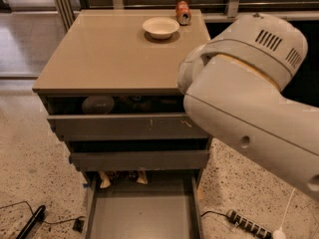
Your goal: Pick water bottle from bottom drawer and place on counter
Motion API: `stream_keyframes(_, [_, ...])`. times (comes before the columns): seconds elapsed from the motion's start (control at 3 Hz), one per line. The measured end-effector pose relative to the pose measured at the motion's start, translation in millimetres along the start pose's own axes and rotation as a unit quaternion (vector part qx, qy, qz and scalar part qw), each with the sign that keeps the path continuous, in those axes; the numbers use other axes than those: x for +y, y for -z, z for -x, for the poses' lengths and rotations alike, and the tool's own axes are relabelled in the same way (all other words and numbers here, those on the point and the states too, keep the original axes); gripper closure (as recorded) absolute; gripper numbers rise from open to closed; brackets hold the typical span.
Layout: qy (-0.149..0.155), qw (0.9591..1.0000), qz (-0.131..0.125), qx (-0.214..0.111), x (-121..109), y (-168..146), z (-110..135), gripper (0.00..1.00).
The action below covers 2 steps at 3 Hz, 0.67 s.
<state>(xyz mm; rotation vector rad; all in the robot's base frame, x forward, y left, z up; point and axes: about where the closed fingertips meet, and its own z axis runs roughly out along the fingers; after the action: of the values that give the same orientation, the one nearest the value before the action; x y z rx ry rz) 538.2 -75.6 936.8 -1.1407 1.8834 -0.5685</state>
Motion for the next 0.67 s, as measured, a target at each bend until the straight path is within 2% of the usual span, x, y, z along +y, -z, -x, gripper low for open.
stream_keyframes(0.33, [0.001, 1.0000, -0.001, -0.002, -5, -22, 11, 1.00])
stream_keyframes(0.67, [0.007, 0.9999, 0.006, -0.012, -9, -48, 36, 1.00])
